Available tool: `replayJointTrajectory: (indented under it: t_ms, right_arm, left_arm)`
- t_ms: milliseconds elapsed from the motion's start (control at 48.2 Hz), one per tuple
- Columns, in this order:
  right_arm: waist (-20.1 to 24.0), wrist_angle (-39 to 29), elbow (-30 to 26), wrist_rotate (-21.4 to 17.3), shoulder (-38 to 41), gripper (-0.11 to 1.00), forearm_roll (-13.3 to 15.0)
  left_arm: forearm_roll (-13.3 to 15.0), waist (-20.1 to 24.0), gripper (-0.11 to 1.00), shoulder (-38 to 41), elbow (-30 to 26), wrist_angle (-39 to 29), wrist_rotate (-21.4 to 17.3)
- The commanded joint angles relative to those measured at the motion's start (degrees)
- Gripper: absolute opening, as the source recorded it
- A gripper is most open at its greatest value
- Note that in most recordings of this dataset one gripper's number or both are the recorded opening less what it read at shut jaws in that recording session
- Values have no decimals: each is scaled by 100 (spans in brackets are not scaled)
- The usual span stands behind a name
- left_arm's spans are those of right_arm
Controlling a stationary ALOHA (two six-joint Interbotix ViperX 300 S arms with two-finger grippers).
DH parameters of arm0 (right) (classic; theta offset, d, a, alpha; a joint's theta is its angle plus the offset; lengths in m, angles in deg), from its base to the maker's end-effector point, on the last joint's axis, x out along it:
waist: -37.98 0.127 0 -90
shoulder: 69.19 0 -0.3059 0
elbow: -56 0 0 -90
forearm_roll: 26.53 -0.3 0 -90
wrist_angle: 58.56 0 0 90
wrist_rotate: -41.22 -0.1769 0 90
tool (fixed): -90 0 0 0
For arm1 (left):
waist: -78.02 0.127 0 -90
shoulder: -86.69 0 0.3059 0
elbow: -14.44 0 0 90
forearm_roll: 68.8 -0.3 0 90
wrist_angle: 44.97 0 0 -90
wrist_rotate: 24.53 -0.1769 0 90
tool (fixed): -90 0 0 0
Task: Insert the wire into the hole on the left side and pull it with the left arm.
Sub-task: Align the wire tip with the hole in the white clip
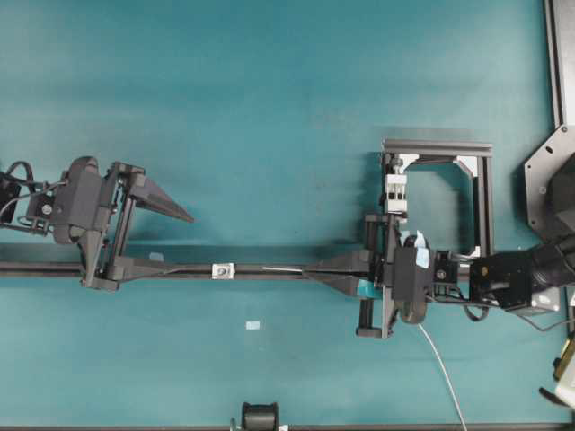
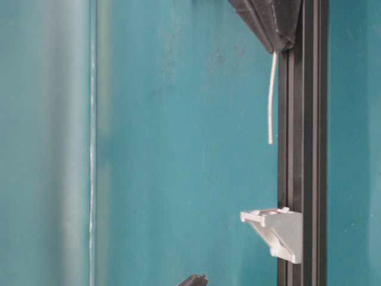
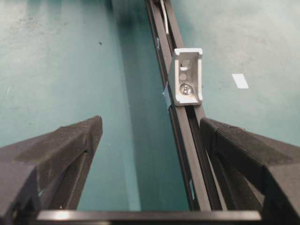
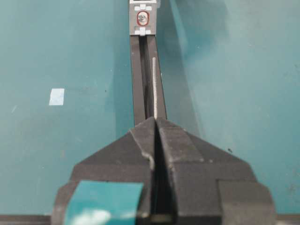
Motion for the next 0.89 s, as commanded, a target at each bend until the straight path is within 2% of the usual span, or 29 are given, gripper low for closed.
replayJointTrajectory:
  t_ms: [0, 104, 622, 871]
  right_arm:
    - [26, 70, -70, 9, -62, 1, 53]
    - [18, 97, -79, 9, -62, 1, 132]
    - [-62, 88, -229, 26, 97, 1, 132]
    - [-132, 88, -281, 26, 132, 1, 237]
  left_arm:
    - [-9, -26, 66, -44, -53, 53, 0]
    - [-9, -26, 66, -44, -62, 53, 0]
    - [-9, -26, 66, -44, -97, 44, 0]
    - [-9, -26, 66, -44, -97, 44, 0]
